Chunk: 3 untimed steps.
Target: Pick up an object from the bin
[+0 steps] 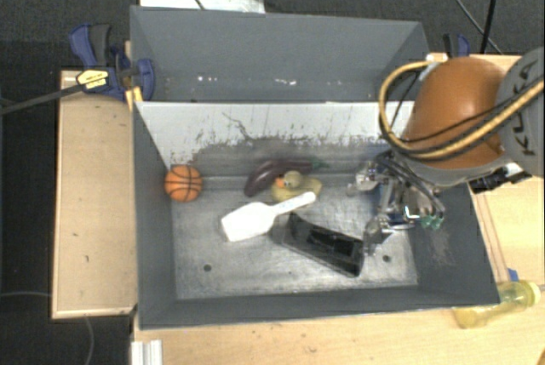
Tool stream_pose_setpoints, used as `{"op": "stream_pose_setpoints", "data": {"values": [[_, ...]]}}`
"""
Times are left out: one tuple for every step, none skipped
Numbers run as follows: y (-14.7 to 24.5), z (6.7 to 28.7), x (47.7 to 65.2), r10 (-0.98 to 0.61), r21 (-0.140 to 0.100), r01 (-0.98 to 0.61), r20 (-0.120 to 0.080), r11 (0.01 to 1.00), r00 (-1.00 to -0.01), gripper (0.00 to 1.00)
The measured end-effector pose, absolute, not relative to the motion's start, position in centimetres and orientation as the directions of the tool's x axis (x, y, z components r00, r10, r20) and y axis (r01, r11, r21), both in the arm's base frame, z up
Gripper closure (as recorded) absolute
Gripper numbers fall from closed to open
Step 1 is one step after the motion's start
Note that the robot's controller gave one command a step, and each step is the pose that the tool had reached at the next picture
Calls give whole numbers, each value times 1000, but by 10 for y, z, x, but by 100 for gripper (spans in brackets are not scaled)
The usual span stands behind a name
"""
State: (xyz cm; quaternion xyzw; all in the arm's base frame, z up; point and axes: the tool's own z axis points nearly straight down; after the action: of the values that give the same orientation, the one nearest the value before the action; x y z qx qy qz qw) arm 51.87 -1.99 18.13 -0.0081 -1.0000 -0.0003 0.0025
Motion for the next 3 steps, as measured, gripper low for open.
{"op": "stream_pose_setpoints", "data": {"values": [[-20, 185, 520, 15, 0, 15, -3, 1000, -1000, 0], [-4, 137, 513, 75, 1, 75, -8, 997, -997, 0], [18, 122, 506, 167, 0, 167, 3, 986, -986, 0]]}}
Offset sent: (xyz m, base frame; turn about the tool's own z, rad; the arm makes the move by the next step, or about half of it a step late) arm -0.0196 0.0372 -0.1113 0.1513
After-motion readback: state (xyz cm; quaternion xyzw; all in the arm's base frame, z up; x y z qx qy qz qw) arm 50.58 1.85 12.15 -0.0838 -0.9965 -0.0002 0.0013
